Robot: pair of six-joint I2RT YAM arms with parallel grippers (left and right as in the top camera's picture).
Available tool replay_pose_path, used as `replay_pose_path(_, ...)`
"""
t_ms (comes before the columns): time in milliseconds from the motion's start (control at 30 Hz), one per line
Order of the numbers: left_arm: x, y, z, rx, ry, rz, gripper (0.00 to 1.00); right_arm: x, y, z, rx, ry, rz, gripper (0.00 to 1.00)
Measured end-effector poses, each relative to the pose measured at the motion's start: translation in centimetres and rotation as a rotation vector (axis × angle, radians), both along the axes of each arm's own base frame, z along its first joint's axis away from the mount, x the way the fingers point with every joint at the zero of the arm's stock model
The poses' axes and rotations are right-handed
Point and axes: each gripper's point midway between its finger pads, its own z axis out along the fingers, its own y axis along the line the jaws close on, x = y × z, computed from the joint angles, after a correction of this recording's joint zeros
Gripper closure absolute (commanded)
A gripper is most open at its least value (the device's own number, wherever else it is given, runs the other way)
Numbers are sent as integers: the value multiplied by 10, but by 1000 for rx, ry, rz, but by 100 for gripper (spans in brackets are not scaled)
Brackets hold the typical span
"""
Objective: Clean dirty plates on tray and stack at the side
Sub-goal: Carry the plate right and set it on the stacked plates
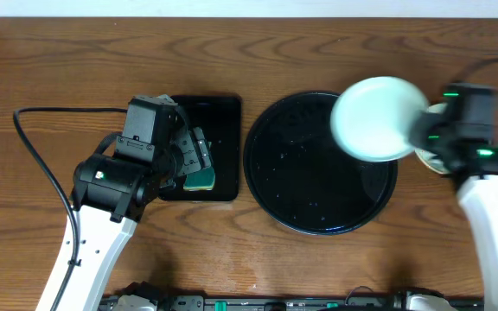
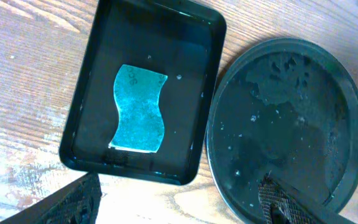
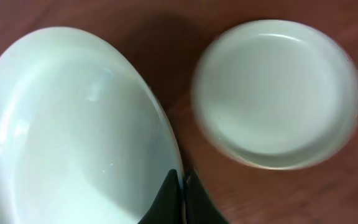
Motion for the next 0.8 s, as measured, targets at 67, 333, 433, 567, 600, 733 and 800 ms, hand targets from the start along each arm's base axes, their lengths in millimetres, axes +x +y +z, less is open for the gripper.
replay_pose_path(67,0,0,0,0,0,0,18,-6,-39,-2,38,-6,-123,99)
replay_pose_path(333,0,0,0,0,0,0,18,-31,-154,-45,77,50,-498,99)
replay_pose_path(433,0,0,0,0,1,0,18,-33,-165,-74,101,107,-537,99)
replay_pose_path(567,0,0,0,0,0,0,18,-30,-166,-107,137,170,-540,51)
replay_pose_path(600,0,0,0,0,0,0,18,-27,-166,-113,147,173,-534,47)
replay_pose_path(733,0,0,0,0,0,0,18,-1,-156,-103,213,71,-435,40)
replay_pose_path(800,0,0,0,0,0,0,18,13,-142,-85,269,-7,-352,40)
